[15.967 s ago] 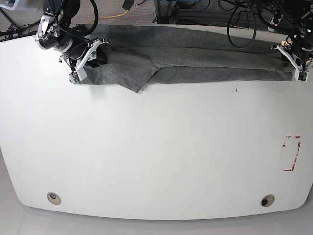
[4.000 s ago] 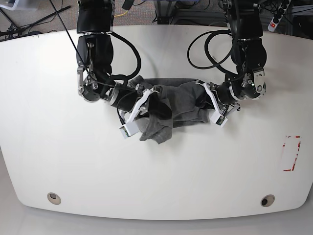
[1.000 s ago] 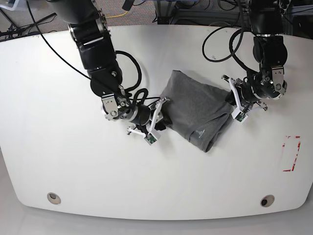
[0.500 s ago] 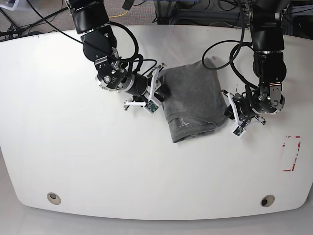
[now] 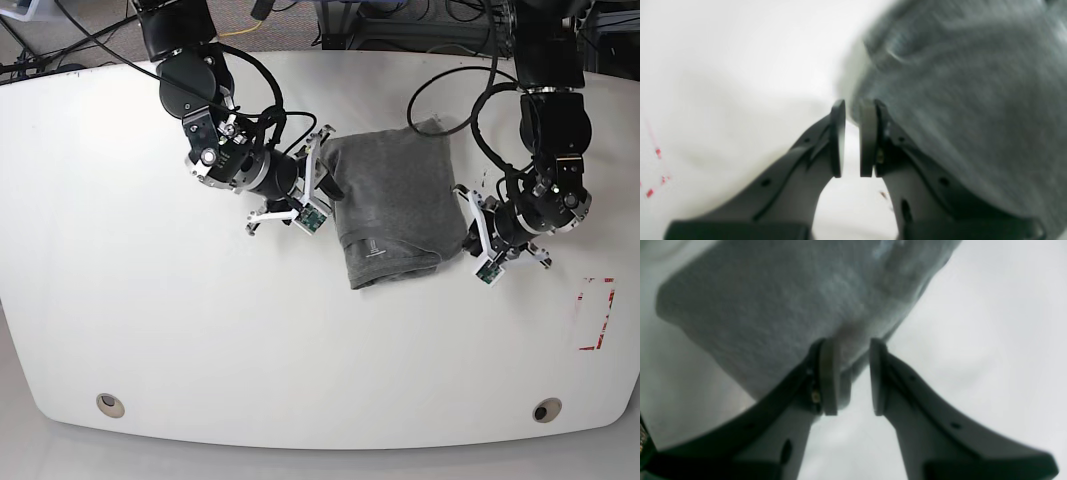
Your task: Fold the T-shirt properly
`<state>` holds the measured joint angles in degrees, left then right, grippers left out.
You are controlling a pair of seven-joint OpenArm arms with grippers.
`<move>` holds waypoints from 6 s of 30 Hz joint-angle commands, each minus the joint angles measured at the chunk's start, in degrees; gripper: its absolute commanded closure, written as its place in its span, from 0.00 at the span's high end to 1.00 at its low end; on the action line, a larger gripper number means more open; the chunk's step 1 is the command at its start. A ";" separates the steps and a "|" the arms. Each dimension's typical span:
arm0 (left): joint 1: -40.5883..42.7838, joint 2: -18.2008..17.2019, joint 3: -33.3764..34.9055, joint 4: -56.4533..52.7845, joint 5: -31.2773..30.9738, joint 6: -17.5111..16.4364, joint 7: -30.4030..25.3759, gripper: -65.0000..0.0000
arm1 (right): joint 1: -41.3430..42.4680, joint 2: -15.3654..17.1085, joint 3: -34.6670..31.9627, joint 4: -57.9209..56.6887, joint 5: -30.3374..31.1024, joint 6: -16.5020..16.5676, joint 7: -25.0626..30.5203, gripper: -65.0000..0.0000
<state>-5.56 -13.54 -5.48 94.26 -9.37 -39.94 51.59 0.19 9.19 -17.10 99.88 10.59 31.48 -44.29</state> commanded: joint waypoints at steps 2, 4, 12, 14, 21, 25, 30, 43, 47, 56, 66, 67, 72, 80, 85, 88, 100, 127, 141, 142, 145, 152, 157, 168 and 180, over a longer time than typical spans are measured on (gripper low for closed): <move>1.30 1.36 0.16 4.86 -0.61 -0.06 -0.65 0.09 | 1.00 -0.18 0.18 -3.66 0.71 -0.14 1.44 0.21; 2.79 2.95 0.16 6.80 -0.52 -0.06 -0.56 0.10 | 1.00 -0.18 0.18 -6.12 0.71 -0.14 2.75 0.21; 9.83 7.08 0.33 7.76 -0.44 -0.06 -0.56 0.10 | -0.76 0.26 0.18 -10.86 0.79 -0.14 8.82 0.21; 10.71 7.08 1.30 7.15 -0.44 -0.06 -0.65 0.10 | -1.28 0.96 0.18 -10.69 1.15 -0.14 8.82 0.21; 12.20 4.88 0.68 5.83 -0.61 -0.06 -0.74 0.10 | -1.72 2.19 0.71 -6.91 1.23 -0.14 8.64 0.21; 12.20 5.06 -0.11 10.31 -0.61 -0.06 -0.65 0.10 | -2.43 2.19 4.40 -2.51 1.32 0.30 5.22 0.21; 11.06 7.52 1.12 13.74 -0.52 -0.06 -0.56 0.13 | -2.43 2.19 7.13 2.15 1.32 0.38 2.40 0.21; 6.22 13.32 19.50 12.69 -0.44 34.01 -0.82 0.60 | -3.31 3.86 9.23 3.29 1.32 0.38 2.14 0.21; 6.40 15.96 20.55 9.52 3.61 41.22 -0.91 0.61 | -3.75 3.51 11.43 3.29 1.32 0.38 2.14 0.21; 9.83 16.40 20.73 2.05 7.21 41.31 -8.56 0.61 | -3.48 3.34 15.04 3.03 1.32 0.38 2.14 0.21; 9.47 9.45 17.56 -6.04 6.86 40.78 -11.55 0.61 | -3.48 3.42 17.67 3.03 1.32 0.38 2.14 0.21; 9.47 8.57 16.33 -6.21 6.86 39.55 -11.81 0.61 | -3.48 3.51 17.67 3.03 1.32 0.38 2.14 0.21; 9.47 3.91 8.86 -6.21 6.95 27.42 -11.81 0.61 | -3.48 3.86 17.67 3.20 1.32 0.38 2.14 0.21; 9.30 -7.51 -3.01 -11.23 7.12 9.75 -11.81 0.61 | -3.48 3.86 17.67 3.38 1.32 0.38 2.14 0.21; 7.19 -15.34 -7.32 -18.17 6.86 5.61 -12.34 0.61 | -3.48 3.86 17.67 3.38 1.32 0.38 2.14 0.21; 6.84 -19.03 -11.89 -23.80 6.86 1.75 -12.69 0.61 | -3.48 3.86 17.67 3.38 1.32 0.38 2.14 0.21; 6.05 -28.26 -24.63 -33.20 6.86 -0.06 -15.51 0.60 | -3.48 3.51 17.67 4.17 1.32 0.38 2.14 0.21; 9.30 -4.17 -20.50 4.86 7.04 8.08 -19.64 0.60 | -6.65 2.19 24.88 1.71 -1.14 -0.14 18.84 0.21; 26.53 6.11 -3.98 5.48 7.21 30.58 -51.20 0.61 | -13.59 0.96 36.22 -8.93 -10.72 -0.14 44.25 0.21; 27.94 6.11 -3.18 6.09 7.21 31.28 -52.16 0.61 | -14.56 0.96 36.66 -8.84 -10.72 -0.14 44.42 0.21; 34.79 6.20 -1.51 8.47 7.21 32.25 -54.89 0.61 | -18.87 1.05 36.75 -8.58 -8.79 -0.06 44.60 0.21; 47.72 9.01 -1.07 14.80 7.12 32.34 -55.33 0.60 | -29.86 1.84 36.75 -3.74 -1.75 -0.06 45.04 0.21; 57.39 9.36 -0.99 17.61 7.12 32.34 -55.24 0.60 | -38.56 1.49 36.66 1.18 -1.67 -0.14 46.36 0.21; 72.33 9.36 -1.07 17.08 6.77 32.43 -55.24 0.60 | -55.35 -0.97 38.69 2.67 3.96 0.30 46.53 0.21; 74.00 9.28 -0.55 0.56 6.77 32.43 -55.24 0.60 | -65.37 -3.70 32.18 -11.22 -1.49 -0.23 53.04 0.21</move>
<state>69.28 -4.16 -5.87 97.17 -2.57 -7.64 -3.14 -64.79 5.39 15.73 93.27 9.93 31.22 6.04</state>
